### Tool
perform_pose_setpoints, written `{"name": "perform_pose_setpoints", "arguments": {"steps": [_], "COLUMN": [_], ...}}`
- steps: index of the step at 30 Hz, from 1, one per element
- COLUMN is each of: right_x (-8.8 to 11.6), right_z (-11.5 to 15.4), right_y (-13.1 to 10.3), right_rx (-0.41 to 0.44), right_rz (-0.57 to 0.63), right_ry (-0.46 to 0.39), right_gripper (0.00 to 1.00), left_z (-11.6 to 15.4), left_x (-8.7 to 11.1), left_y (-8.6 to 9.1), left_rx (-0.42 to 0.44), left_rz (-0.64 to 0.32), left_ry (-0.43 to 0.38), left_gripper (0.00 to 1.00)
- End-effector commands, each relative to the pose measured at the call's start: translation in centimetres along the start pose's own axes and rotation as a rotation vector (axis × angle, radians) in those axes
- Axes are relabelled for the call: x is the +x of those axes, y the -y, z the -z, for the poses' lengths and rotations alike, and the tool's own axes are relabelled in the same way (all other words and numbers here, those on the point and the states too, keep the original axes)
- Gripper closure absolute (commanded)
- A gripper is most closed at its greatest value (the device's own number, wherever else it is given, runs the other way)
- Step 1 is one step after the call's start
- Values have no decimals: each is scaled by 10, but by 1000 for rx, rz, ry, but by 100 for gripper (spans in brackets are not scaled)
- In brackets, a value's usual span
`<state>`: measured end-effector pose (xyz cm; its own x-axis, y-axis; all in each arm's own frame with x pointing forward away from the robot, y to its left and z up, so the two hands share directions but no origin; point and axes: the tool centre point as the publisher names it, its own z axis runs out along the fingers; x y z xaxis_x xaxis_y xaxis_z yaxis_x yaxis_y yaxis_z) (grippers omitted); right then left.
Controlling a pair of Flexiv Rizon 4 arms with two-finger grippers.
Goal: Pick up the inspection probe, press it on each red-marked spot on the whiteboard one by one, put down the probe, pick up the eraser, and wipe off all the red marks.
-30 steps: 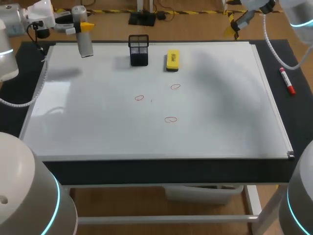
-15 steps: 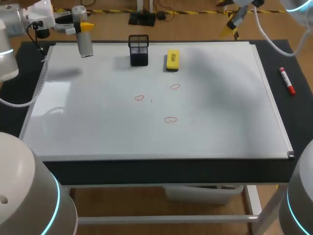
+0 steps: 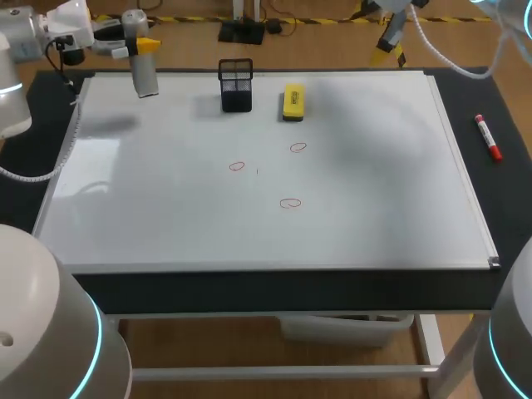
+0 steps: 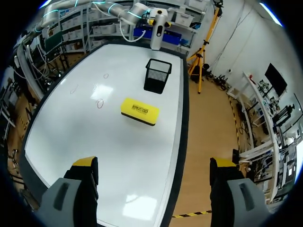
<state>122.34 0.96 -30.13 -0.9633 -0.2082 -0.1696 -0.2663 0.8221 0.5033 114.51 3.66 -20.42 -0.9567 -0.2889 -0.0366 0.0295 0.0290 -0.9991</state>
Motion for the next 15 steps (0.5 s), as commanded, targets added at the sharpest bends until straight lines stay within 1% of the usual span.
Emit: {"name": "perform_pose_setpoints", "arguments": {"steps": [1,9,13,15], "right_x": [-8,-13,-13,-13], "right_z": [-6,-17,-24,-26], "right_y": [-3,-7,-8,-9], "right_rx": [37,67,103,143], "right_rz": [25,95,149,189], "right_ry": [-361,-392,-415,-422], "right_gripper": [0,0,0,0], "left_z": [0,0,0,0], "left_x": [2,2,2,2], "left_y": [2,2,2,2], "left_rx": [-1,-1,-1,-1], "left_rz": [-1,-1,-1,-1], "left_ry": [5,5,5,5], "left_gripper": [100,100,100,100]}}
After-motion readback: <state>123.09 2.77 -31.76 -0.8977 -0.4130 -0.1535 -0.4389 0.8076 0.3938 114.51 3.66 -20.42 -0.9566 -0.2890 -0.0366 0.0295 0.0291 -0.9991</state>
